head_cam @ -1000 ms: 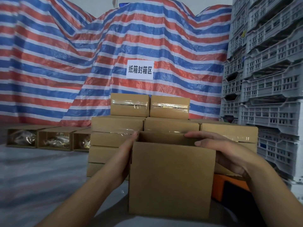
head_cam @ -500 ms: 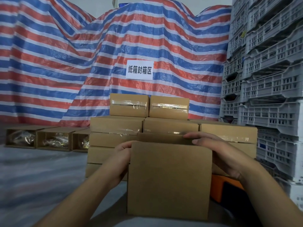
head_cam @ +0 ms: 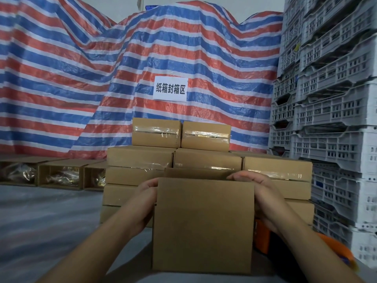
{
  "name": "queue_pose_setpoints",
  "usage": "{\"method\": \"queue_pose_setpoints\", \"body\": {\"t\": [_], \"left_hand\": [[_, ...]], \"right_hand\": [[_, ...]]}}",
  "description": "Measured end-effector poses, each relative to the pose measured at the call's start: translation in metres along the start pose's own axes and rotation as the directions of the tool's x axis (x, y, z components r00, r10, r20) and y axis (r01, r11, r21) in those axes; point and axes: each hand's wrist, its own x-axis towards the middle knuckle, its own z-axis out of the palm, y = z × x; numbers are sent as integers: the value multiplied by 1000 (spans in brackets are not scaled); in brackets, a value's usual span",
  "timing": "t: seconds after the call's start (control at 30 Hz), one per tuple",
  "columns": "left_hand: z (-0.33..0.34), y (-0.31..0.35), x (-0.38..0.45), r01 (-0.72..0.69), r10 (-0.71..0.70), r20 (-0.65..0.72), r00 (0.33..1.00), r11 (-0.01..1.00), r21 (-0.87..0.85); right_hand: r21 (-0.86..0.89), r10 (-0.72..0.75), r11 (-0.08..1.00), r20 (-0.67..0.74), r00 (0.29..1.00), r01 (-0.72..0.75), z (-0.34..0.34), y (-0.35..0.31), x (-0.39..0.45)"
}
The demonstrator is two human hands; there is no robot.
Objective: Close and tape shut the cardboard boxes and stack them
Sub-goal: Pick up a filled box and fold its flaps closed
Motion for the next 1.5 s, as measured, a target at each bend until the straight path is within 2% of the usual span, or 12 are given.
{"method": "queue_pose_setpoints", "body": {"t": [0.2,0.4,0.43,0.57,0.63,0.77,0.87,0.93,1.1,1.2,1.33,1.5], "left_hand": [[0,0,2,10,-10,7,1000,1000,27],[-2,-1,5,-4,1,23,1000,993,116],[-5,0,7,11,-16,51,999,994,106],[-22,5,11,30,-43,308,951,999,45],[-26,4,11,-7,-19,335,942,997,78],[-22,1,11,3,-18,252,968,998,57],[-21,-2,12,-24,-6,200,980,989,147],[-20,-4,12,-22,-2,127,992,981,192],[-20,-3,13,-4,-19,124,992,983,184],[-21,-5,16,9,-28,125,992,988,154],[-22,-7,18,2,-14,120,993,995,97],[-20,-11,19,-54,53,30,998,997,48]], "right_hand": [[22,156,988,-63,986,-154,2,11,8],[48,136,990,-45,990,-134,-1,21,5],[46,131,991,-42,990,-129,-2,22,5],[45,126,991,-28,992,-125,-3,24,5],[57,120,991,-29,992,-119,-3,24,6],[93,103,990,-8,995,-102,-2,23,8],[72,35,997,5,999,-36,1,22,9],[125,1,992,-10,1000,0,4,21,9],[163,-119,978,-73,990,129,-9,19,6],[92,-88,992,-37,995,91,-14,19,5],[-26,-58,998,-83,995,56,-8,24,6],[-93,-50,994,49,998,54,-12,23,5]]}}
